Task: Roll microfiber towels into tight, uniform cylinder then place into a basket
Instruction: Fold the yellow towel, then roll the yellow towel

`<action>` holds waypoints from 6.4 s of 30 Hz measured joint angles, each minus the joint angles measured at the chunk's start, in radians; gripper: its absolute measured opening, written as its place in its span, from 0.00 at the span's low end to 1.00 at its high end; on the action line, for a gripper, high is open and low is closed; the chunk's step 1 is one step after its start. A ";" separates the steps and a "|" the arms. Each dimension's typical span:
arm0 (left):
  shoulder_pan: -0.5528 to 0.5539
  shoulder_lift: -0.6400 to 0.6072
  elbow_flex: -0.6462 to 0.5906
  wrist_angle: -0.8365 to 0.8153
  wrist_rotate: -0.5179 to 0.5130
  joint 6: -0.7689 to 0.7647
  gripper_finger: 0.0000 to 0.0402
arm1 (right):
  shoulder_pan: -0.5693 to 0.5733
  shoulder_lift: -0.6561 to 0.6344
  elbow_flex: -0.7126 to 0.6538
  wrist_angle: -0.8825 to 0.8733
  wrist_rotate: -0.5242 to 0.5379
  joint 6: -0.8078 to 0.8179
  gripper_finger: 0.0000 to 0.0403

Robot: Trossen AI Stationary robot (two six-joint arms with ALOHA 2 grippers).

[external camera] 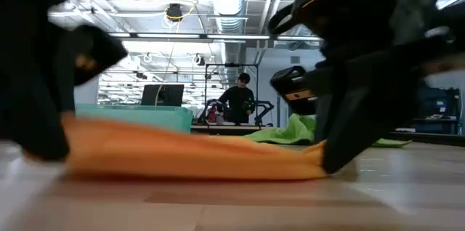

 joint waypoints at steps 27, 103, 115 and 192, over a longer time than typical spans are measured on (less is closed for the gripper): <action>-0.095 -0.003 0.328 -0.629 -0.180 -0.178 0.01 | 0.151 -0.029 0.413 -0.591 0.450 -0.010 0.03; -0.041 0.005 0.327 -0.926 -0.201 -0.539 0.02 | 0.080 0.030 0.481 -0.719 0.661 0.215 0.02; 0.083 0.005 0.258 -0.898 -0.177 -0.516 0.02 | 0.007 0.030 0.379 -0.644 0.644 0.318 0.02; 0.088 0.085 0.454 -0.965 -0.076 -0.327 0.35 | -0.034 0.104 0.503 -0.830 0.489 0.520 0.18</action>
